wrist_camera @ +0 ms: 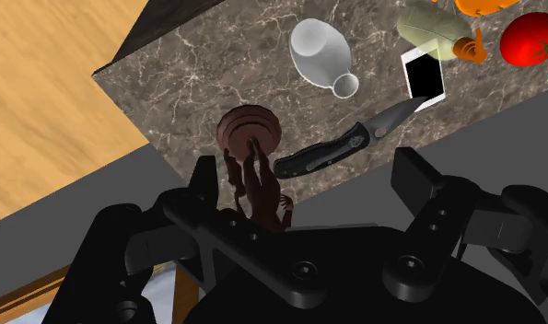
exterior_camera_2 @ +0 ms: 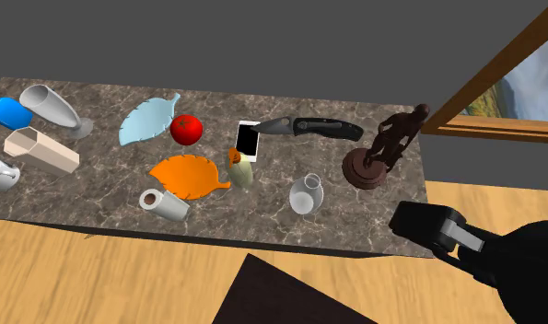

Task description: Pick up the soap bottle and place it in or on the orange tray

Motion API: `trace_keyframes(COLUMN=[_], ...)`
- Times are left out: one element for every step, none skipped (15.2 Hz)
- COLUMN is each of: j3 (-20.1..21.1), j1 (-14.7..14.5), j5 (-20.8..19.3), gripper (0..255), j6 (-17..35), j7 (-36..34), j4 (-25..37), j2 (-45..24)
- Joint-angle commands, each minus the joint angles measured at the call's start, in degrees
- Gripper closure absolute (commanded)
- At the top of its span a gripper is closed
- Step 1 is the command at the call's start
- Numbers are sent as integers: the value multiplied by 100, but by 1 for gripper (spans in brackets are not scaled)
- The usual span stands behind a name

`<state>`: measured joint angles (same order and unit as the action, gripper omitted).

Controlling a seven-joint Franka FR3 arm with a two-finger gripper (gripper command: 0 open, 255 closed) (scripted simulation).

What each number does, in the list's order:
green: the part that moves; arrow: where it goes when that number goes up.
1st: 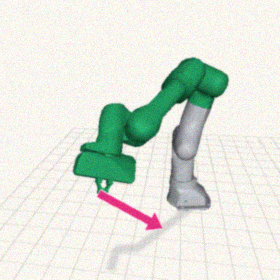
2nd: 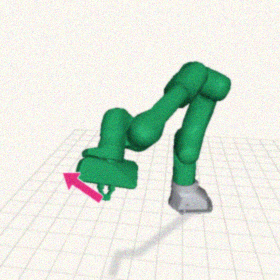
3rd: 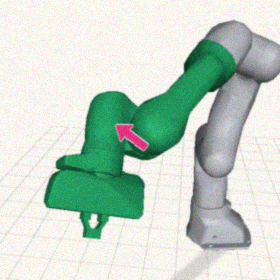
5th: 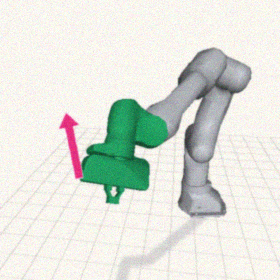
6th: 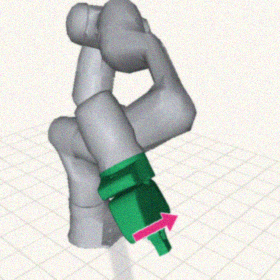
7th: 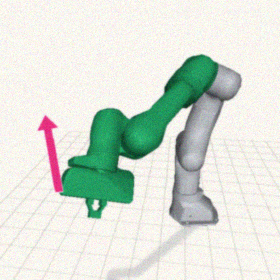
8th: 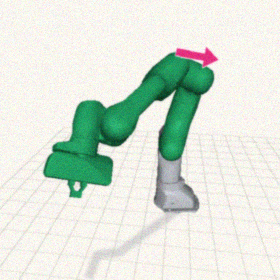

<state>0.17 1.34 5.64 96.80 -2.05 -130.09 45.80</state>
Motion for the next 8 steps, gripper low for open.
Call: trace_keyframes(j3=[0, 93, 186, 280, 374, 469, 565, 661], j1=[0, -29, -60, -90, -121, -152, -184, -216], j5=[0, 47, 94, 142, 188, 234, 279, 323], gripper=[0, 0, 0, 0, 0, 0, 0, 0], j6=[0, 134, 268, 405, 542, 680, 820, 961], j7=[0, -75, -149, -223, -297, -371, -444, -518], j4=[0, -104, -202, -294, -380, -460, -533, -599], j2=[0, -37, -81, -132, -191, -256, -329, -409])
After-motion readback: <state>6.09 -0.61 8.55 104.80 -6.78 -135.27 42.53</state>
